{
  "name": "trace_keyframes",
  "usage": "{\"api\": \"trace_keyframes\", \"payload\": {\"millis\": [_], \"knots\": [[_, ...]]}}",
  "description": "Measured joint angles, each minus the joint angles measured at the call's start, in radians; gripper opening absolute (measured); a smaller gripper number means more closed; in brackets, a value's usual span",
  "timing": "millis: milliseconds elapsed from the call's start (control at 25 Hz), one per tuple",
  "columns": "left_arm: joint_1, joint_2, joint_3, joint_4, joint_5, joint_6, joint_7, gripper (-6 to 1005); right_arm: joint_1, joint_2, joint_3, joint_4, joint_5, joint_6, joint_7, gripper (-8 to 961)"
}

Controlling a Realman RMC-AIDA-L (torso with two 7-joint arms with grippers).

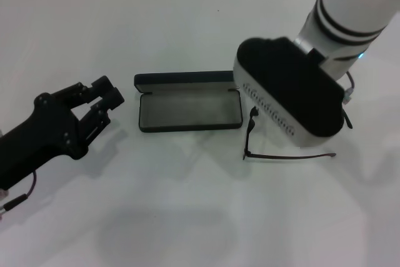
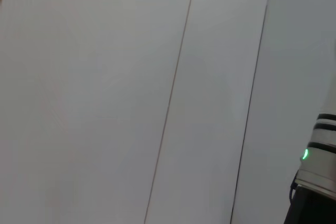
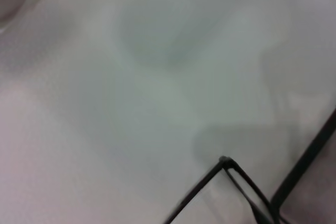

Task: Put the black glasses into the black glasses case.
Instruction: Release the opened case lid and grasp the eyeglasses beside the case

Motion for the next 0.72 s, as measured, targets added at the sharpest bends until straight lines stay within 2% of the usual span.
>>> {"api": "trace_keyframes", "payload": {"millis": [360,720], "knots": [[-0.003,-0.001,0.003,-0.063,0.001,-0.024,0.042,263,-0.038,0.000,-0.087,-0.011,-0.003,0.130,-0.071,576],[-0.003,-0.002,0.008,-0.102,0.011,-0.040,0.072,263,-0.066,0.000,-0.122,0.079,-0.020,0.272,-0.125,574]]}}
